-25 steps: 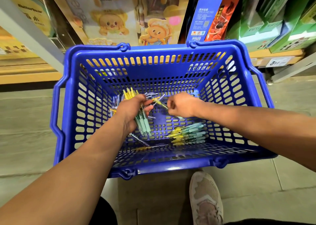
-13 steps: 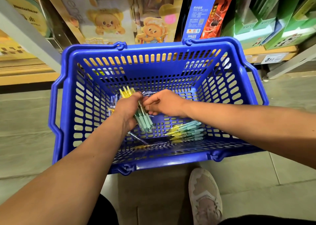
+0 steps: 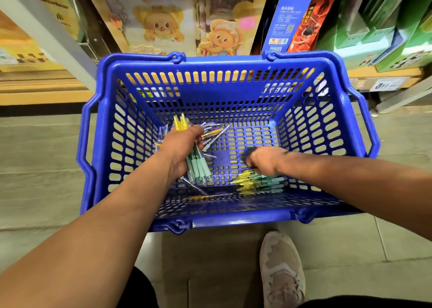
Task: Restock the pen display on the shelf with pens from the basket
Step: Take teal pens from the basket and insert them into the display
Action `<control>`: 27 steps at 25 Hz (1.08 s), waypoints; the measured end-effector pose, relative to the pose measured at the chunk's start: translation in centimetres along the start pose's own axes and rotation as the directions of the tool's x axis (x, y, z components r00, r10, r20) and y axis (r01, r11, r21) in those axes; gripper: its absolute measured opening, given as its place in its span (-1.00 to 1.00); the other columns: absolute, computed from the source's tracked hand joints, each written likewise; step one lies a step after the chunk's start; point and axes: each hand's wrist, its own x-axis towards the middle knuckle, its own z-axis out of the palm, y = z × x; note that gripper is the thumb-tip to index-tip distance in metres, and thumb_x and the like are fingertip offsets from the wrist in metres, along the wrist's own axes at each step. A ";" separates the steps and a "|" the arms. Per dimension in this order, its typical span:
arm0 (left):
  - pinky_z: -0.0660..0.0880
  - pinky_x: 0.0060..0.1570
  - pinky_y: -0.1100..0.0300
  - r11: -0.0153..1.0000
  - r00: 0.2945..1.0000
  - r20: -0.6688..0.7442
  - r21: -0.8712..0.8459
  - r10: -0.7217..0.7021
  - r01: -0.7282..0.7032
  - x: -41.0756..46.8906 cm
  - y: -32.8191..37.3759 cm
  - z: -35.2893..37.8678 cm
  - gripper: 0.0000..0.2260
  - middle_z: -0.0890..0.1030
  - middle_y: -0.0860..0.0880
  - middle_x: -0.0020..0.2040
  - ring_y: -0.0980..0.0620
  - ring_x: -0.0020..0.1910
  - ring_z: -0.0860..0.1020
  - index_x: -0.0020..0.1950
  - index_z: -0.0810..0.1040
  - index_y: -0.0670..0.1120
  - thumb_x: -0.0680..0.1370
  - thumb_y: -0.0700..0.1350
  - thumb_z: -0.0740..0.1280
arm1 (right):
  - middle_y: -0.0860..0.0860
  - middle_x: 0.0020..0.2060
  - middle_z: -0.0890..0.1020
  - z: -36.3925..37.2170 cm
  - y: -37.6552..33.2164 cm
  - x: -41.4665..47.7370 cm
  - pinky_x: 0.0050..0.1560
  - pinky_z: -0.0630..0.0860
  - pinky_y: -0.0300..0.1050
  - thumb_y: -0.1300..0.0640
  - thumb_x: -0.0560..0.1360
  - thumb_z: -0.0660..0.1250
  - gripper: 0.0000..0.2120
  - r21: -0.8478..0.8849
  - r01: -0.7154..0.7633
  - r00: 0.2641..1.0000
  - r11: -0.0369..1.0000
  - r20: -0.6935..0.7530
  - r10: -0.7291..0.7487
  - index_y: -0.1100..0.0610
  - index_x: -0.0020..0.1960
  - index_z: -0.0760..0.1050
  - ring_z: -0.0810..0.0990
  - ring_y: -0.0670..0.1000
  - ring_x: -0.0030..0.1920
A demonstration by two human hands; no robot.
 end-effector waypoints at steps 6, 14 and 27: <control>0.52 -0.38 0.19 1.000 0.998 0.062 -0.010 -0.018 0.018 -0.5 0.0 -0.4 -0.90 0.57 0.00 -0.36 0.07 -0.42 0.52 -0.12 0.54 -0.12 0.60 -0.19 0.36 | -0.02 -0.19 0.56 0.5 0.3 0.9 -0.20 0.49 -0.16 0.31 0.58 0.26 -0.85 -0.074 0.094 0.993 0.993 0.072 -0.089 0.09 -0.01 0.51 0.47 -0.04 -0.25; 0.55 -0.20 0.14 0.996 0.996 0.079 -0.082 -0.037 0.043 -0.5 0.1 0.1 -0.97 0.71 -0.09 -0.14 0.03 -0.26 0.64 0.01 0.56 -0.13 0.62 -0.20 0.33 | -0.09 -0.21 0.51 0.4 1.1 0.9 -0.24 0.42 -0.19 0.20 0.61 0.32 -0.87 0.038 0.128 0.991 0.991 0.035 -0.129 0.04 0.12 0.49 0.51 -0.07 -0.23; 0.60 0.00 -0.08 0.996 0.999 0.031 -0.081 -0.036 0.038 1.0 -0.4 0.6 -0.93 0.73 -0.09 -0.02 -0.08 -0.03 0.67 0.01 0.58 -0.11 0.63 -0.15 0.32 | -0.16 -0.20 0.71 -6.5 -2.0 0.1 -0.15 0.64 -0.23 0.02 0.57 0.36 -0.94 0.662 0.270 0.902 0.700 -0.427 0.056 -0.12 -0.03 0.60 0.68 -0.13 -0.19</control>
